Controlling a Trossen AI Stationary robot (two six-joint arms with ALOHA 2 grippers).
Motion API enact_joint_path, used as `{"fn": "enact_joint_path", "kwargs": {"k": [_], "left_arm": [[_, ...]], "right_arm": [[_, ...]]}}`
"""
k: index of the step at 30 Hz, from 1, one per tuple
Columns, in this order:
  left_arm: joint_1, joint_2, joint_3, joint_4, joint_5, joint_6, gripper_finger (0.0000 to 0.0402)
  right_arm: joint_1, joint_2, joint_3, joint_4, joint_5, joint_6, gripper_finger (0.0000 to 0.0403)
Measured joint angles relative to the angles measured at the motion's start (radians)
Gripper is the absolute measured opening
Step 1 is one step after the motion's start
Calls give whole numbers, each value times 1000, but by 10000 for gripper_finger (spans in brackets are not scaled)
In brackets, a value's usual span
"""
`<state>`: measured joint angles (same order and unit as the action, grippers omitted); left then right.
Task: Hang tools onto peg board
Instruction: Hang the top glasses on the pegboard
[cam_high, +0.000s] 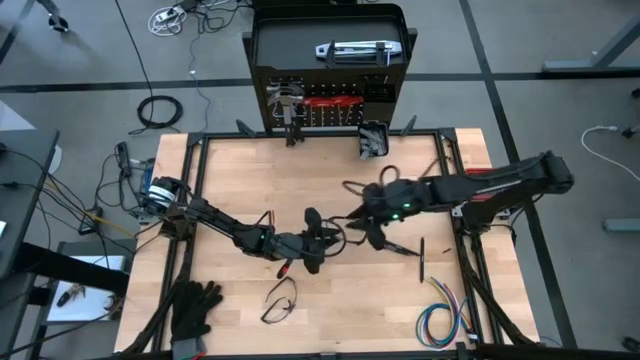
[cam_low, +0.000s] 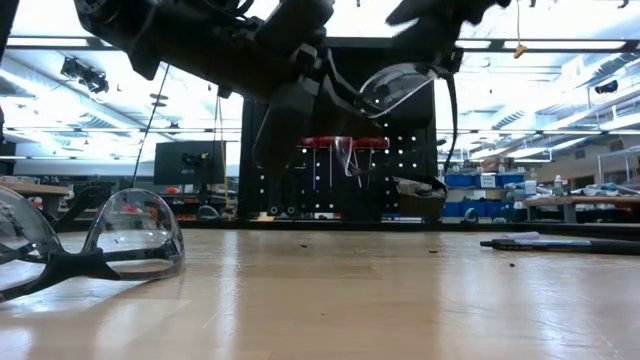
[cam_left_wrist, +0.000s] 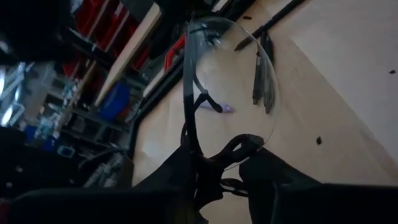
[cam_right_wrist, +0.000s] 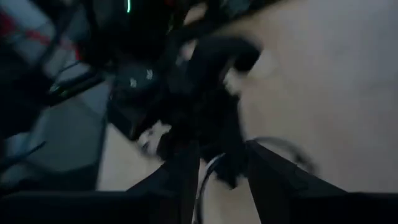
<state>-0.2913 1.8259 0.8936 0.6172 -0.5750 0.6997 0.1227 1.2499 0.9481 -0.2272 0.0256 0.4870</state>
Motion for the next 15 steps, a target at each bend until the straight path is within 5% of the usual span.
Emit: {"fn": "enact_joint_path", "kwargs": {"k": [8,15], "left_arm": [[3,-63,0,-81,-64,-235,93],[30,-213,0,-110,-11,-394,93]], "right_arm": [[168,-122,-31,-294,580,117,138],[224,-91,-162,-235,715,332,137]]}}
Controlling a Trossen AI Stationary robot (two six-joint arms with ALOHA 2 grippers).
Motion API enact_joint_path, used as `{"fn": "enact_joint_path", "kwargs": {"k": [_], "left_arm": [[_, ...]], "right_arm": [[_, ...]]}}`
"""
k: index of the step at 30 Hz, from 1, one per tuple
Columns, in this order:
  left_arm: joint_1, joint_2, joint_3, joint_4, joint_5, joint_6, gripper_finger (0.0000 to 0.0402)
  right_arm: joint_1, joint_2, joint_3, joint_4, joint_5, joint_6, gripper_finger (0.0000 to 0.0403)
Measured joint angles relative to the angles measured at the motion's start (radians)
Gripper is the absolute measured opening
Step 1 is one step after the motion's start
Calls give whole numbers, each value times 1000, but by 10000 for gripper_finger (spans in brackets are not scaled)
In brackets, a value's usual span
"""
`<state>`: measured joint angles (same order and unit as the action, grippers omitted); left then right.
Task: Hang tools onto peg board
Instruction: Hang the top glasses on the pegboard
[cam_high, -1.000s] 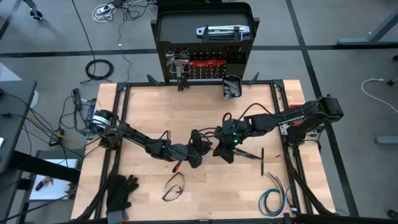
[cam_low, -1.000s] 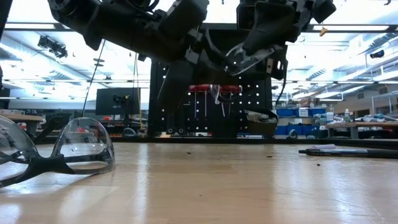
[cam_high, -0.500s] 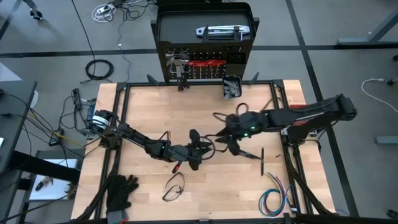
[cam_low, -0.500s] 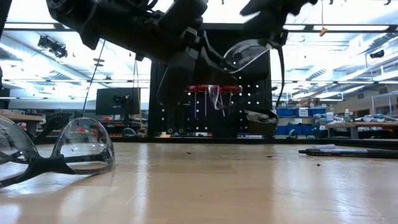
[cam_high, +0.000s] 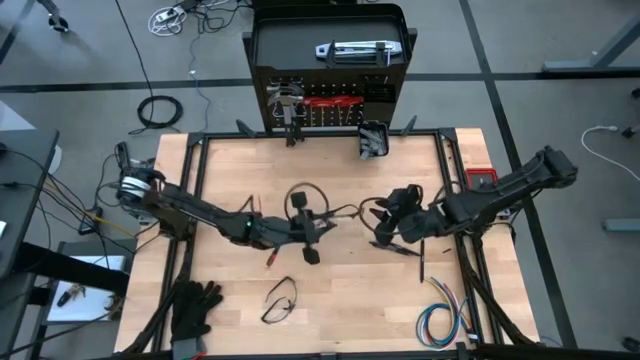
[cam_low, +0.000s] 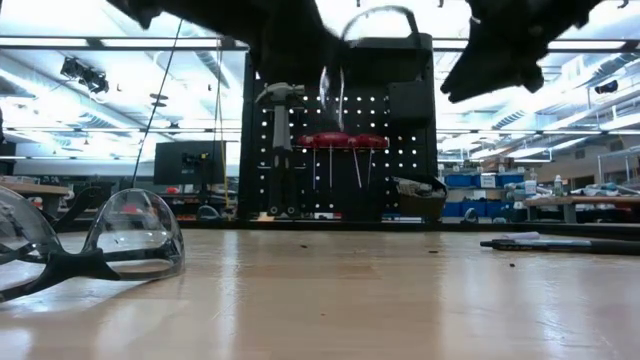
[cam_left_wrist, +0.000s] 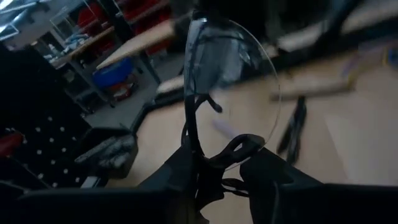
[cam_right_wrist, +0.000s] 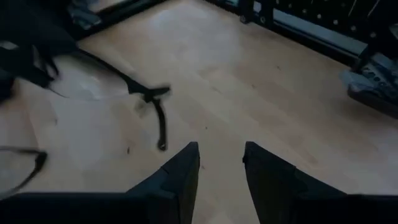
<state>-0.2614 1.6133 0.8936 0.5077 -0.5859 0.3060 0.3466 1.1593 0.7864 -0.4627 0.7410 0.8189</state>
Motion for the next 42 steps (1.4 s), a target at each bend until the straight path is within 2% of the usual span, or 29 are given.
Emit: {"fn": "enact_joint_path", "kwargs": {"k": [3,10,17,21,24,29,34,38,42], "left_arm": [[14,-43,0,5,3,-54,95],[38,-59,0,68,8,-124,97],[39,-59,0,151,79,-165,98],[37,-59,0,159,109,-191,98],[37,-59,0,159,128,-210,98],[37,-59,0,156,131,-210,98],[36,-59,0,152,139,-214,98],[36,-57,-1,141,142,-217,98],[40,-57,0,135,100,-203,98]], "right_arm": [[9,31,-37,142,65,-20,137],[19,167,-73,495,242,-238,137],[-2,259,-74,587,391,-324,137],[-29,276,-74,673,404,-348,138],[-36,282,-74,796,386,-459,136],[-22,308,-74,1047,266,-712,131],[-5,365,-74,1164,157,-831,129],[15,378,-74,1158,186,-850,128],[77,344,-74,1136,371,-889,124]]}}
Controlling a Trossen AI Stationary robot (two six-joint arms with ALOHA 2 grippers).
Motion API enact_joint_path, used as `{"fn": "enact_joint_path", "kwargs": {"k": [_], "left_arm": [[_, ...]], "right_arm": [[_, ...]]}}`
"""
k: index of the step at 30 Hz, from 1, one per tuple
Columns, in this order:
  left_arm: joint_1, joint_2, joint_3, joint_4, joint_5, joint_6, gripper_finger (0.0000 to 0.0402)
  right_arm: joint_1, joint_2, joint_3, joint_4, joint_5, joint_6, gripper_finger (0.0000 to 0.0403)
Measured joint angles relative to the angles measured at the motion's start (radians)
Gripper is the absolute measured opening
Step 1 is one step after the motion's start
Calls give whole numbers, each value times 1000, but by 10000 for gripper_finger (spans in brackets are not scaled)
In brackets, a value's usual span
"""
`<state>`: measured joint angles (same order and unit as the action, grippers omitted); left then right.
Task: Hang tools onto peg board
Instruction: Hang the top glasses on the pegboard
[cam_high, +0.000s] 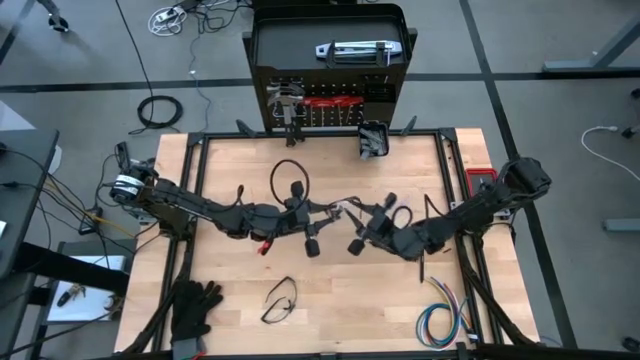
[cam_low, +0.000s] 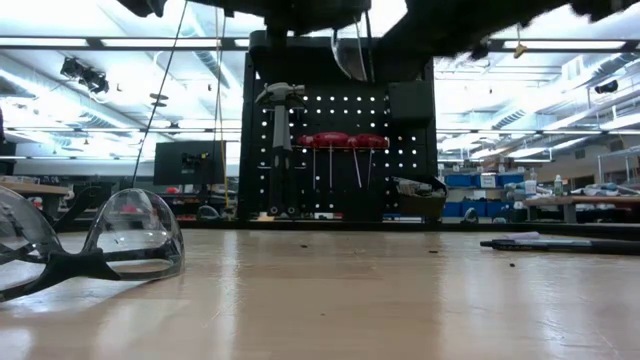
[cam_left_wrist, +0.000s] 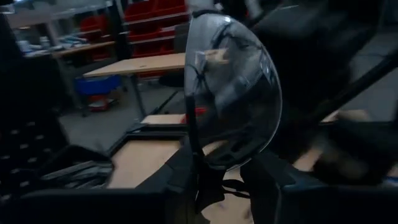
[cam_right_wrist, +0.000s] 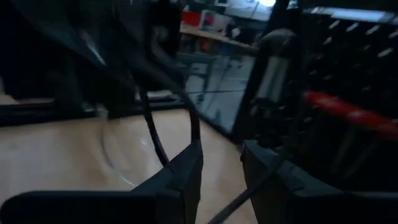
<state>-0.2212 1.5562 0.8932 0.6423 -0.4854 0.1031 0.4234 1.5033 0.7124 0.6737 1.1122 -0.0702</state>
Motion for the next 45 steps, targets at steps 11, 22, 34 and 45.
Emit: {"fn": "enact_joint_path", "kwargs": {"k": [11,22,34,45], "left_arm": [[0,0,0,-53,-72,29,98],[13,-182,-35,-237,-146,18,98],[130,-327,-372,-76,-375,-89,98],[336,-327,-629,265,-431,-135,99]], "right_arm": [[162,-51,0,-94,362,-101,122],[193,-50,-40,-133,408,91,118],[-114,-49,-110,-175,-150,437,107],[-297,-49,-110,-170,-381,412,96]]}}
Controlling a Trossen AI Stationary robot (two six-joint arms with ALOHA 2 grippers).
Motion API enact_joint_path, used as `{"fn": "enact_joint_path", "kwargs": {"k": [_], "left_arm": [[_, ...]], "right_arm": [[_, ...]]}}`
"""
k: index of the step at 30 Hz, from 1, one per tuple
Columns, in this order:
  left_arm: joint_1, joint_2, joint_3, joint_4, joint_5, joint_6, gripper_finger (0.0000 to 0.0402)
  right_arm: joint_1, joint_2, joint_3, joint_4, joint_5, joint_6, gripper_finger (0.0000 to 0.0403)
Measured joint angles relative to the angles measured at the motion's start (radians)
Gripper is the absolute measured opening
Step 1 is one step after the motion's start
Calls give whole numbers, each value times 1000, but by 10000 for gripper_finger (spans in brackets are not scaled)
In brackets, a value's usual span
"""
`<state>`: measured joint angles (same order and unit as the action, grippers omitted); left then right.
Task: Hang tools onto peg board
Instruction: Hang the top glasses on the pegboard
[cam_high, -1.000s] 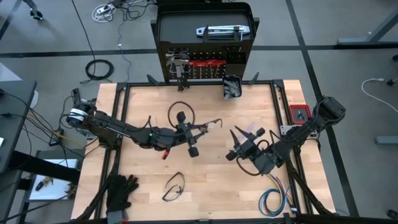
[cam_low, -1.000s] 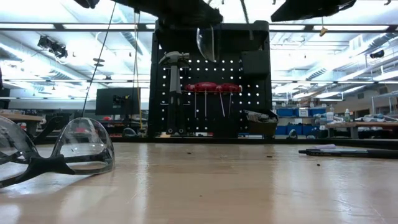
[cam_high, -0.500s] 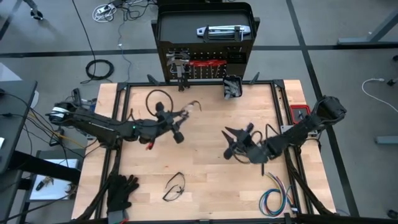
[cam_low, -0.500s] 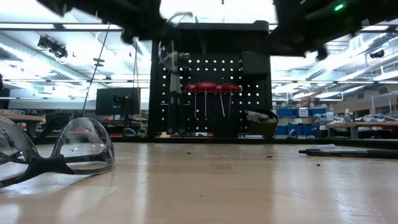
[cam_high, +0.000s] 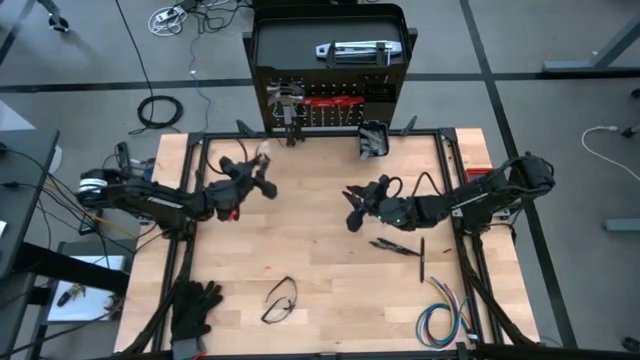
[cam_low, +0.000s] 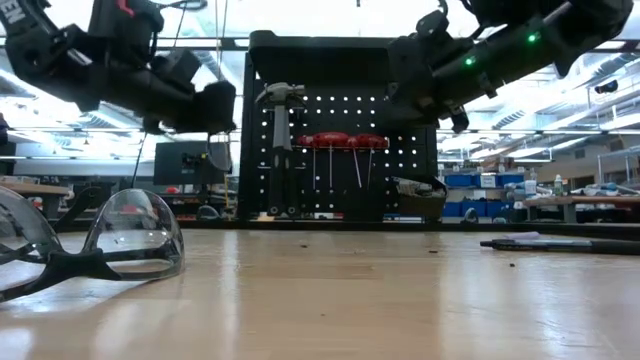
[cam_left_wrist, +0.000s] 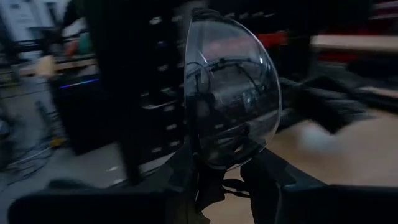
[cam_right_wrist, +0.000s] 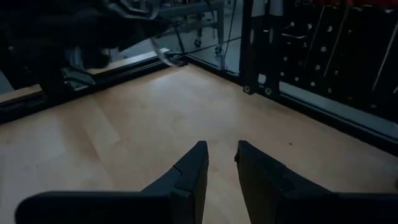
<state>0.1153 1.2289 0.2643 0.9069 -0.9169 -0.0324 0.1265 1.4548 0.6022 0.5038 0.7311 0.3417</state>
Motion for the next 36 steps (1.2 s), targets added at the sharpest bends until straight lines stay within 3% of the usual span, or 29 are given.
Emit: {"fn": "enact_joint_path", "kwargs": {"k": [10,20,26,36], "left_arm": [[210,0,2,54,80,108,99],[391,2,3,68,288,102,99],[473,87,41,69,415,48,99],[490,237,135,157,399,105,99]], "right_arm": [[1,0,0,30,0,-31,94],[1,0,0,35,0,-28,89],[2,0,0,52,0,-23,90],[40,0,0,55,-3,-20,87]]}}
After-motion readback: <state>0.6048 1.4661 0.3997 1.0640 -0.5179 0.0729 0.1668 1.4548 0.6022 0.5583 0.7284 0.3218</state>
